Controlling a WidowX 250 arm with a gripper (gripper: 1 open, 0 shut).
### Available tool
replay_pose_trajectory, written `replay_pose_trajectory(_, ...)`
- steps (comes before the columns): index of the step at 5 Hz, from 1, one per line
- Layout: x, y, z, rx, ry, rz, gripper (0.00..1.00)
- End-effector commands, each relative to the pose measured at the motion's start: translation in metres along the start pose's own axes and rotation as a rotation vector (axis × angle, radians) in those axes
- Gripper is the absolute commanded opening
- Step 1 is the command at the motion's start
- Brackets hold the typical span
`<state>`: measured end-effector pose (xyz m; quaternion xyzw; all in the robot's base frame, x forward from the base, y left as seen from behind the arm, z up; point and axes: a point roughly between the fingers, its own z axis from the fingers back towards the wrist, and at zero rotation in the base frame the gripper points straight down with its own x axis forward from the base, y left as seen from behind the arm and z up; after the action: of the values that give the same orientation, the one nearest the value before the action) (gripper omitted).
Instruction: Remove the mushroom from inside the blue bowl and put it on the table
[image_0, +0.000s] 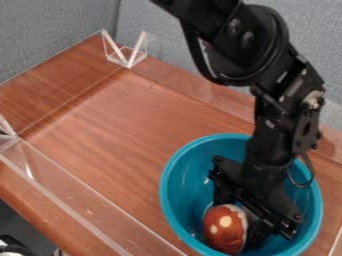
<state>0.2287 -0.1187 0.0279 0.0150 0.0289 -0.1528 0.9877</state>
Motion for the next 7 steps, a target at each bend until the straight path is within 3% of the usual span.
replay_pose_trajectory(1, 0.004, 0.000, 0.004, 0.002, -0.023, -0.015, 0.00)
replay_pose_trajectory(5, 0.003, 0.006, 0.037, 0.029, -0.043, -0.056, 0.00)
replay_pose_trajectory(7, 0.006, 0.027, 0.092, 0.060, -0.108, -0.026, 0.00)
